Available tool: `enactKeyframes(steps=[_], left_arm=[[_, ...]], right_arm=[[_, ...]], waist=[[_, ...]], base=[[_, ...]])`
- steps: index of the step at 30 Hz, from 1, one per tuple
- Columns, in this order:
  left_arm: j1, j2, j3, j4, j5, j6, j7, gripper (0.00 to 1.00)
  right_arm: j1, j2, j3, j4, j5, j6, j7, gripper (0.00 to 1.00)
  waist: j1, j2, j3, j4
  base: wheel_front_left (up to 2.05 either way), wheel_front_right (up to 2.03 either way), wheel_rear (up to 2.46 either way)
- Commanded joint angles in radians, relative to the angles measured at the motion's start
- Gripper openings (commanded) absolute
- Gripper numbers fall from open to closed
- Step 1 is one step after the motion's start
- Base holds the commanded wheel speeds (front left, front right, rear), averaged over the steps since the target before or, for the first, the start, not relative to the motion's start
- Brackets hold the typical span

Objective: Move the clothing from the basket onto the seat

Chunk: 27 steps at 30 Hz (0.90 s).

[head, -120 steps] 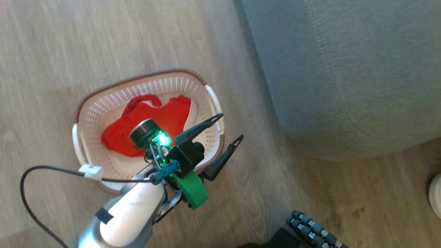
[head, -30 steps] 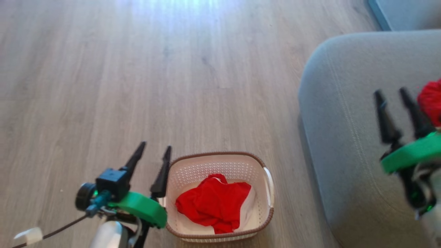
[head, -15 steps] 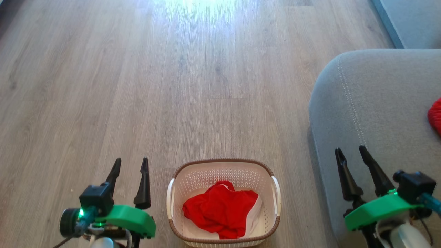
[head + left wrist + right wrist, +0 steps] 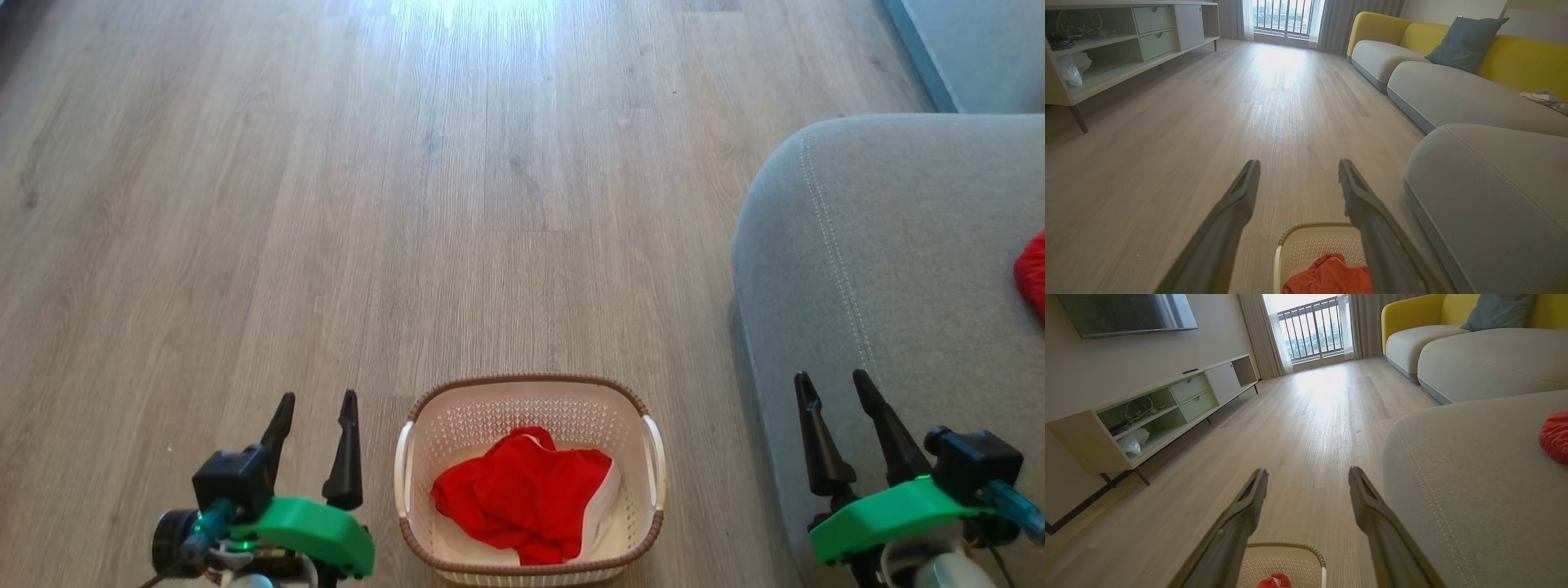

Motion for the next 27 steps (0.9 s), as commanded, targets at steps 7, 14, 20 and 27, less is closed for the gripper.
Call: enactKeyframes(steps=[7,14,20,27], left_arm=[[-0.025,-0.001,0.019,-0.022,0.004,0.008,-0.005,1.00],[-0.026,-0.001,0.011,-0.024,0.007,0.009,-0.005,1.00],[-0.027,-0.001,0.006,-0.023,0.012,0.006,-0.005,1.00],[-0.027,-0.001,0.002,-0.022,0.014,0.003,-0.005,1.00]], right_arm=[[-0.023,-0.003,0.003,-0.019,-0.012,0.000,-0.010,1.00],[-0.027,-0.003,-0.003,-0.017,-0.008,0.000,-0.010,1.00],[-0.026,-0.003,-0.007,-0.016,-0.007,0.000,-0.010,1.00],[-0.025,-0.001,-0.007,-0.016,-0.006,0.000,-0.010,1.00]], waist=[[0.0001,0.0000,0.004,-0.004],[0.0001,0.0000,0.003,-0.006],[0.0001,0.0000,0.003,-0.005],[0.0001,0.0000,0.003,-0.004]], base=[[0.00,0.00,0.00],[0.00,0.00,0.00],[0.00,0.00,0.00],[0.00,0.00,0.00]])
